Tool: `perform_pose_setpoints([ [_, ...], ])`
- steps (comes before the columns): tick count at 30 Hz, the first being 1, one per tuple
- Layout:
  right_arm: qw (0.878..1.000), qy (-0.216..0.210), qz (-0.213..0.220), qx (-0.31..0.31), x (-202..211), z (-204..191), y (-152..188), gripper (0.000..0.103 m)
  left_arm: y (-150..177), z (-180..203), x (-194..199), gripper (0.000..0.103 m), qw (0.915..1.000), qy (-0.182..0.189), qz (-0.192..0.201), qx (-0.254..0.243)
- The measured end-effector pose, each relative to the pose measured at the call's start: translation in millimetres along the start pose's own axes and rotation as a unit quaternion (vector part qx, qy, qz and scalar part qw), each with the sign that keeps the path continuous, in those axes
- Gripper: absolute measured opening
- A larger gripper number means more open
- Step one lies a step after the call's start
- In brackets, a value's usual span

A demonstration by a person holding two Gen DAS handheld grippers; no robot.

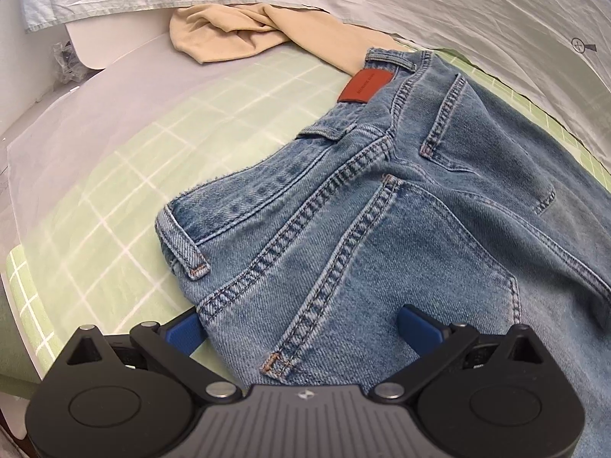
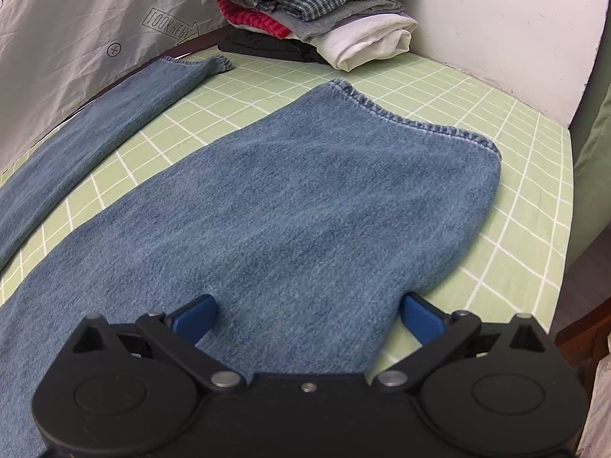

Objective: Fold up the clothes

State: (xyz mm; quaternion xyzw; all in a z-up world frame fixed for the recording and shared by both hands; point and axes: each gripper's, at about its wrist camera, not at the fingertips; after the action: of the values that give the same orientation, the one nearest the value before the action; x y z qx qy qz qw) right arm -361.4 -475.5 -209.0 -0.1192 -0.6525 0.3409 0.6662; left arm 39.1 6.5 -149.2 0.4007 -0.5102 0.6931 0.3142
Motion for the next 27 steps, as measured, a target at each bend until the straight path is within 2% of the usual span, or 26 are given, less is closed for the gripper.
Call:
perform_pose_setpoints([
  [1, 1.000, 0.006, -0.001, -0.009, 0, 4, -2, 0.100, -1, 0, 2, 0.089, 0.9999, -0.001, 0.007, 0.007],
  [2, 1.000, 0.012, -0.001, -0.018, 0, 8, -4, 0.087, -1, 0, 5, 0.074, 0.9997, 0.000, 0.016, 0.018],
  [3, 0.999, 0.019, -0.001, -0.028, 1, 12, -7, 0.078, -2, 0, 8, 0.064, 0.9993, 0.005, 0.022, 0.030],
  [4, 0.999, 0.024, 0.000, -0.045, 3, 18, -9, 0.045, -3, -1, 10, 0.047, 0.9986, 0.009, 0.027, 0.045],
  [5, 0.998, 0.026, 0.000, -0.065, 5, 26, -12, 0.004, -4, -1, 13, 0.031, 0.9978, 0.013, 0.031, 0.058],
  [8, 0.992, -0.020, 0.008, -0.128, 6, 53, -16, 0.004, -4, 3, 21, 0.021, 0.9965, 0.018, 0.036, 0.073],
  [10, 0.990, -0.038, 0.022, -0.138, 15, 61, -23, 0.004, -7, 3, 39, 0.020, 0.9942, 0.028, 0.049, 0.092],
  [12, 0.987, -0.060, 0.056, -0.136, 37, 65, -37, 0.004, -11, 3, 63, 0.020, 0.9909, 0.046, 0.063, 0.110],
  [14, 0.986, -0.076, 0.088, -0.120, 55, 64, -55, 0.004, -17, 11, 82, 0.020, 0.9923, 0.052, 0.082, 0.077],
  [16, 0.984, -0.089, 0.115, -0.100, 69, 61, -74, 0.004, -20, 24, 87, 0.020, 0.9936, 0.041, 0.095, 0.044],
  [18, 0.986, -0.091, 0.123, -0.064, 62, 51, -91, 0.004, -21, 29, 75, 0.020, 0.9947, 0.031, 0.081, 0.056],
  [20, 0.987, -0.092, 0.114, -0.058, 49, 43, -104, 0.004, -23, 31, 65, 0.019, 0.9935, 0.024, 0.064, 0.091],
  [23, 0.989, -0.094, 0.106, -0.047, 31, 29, -123, 0.004, -30, 39, 67, 0.019, 0.9903, 0.034, 0.064, 0.119],
  [25, 0.988, -0.089, 0.121, -0.018, 30, 10, -142, 0.004, -41, 51, 70, 0.019, 0.9907, 0.034, 0.072, 0.110],
  [27, 0.986, -0.087, 0.137, 0.026, 21, -24, -175, 0.004, -63, 71, 72, 0.019, 0.9889, 0.047, 0.083, 0.114],
])
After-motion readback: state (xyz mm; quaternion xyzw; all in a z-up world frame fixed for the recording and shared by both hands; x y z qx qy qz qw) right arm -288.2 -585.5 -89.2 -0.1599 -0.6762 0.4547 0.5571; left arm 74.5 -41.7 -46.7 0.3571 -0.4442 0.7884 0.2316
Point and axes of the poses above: each gripper's, at about its wrist camera, not at the fingertips, and x roughly against the way its jaws point, z to its right, y to its underside, and after that the axes turned 13 degrees about x, right-handed
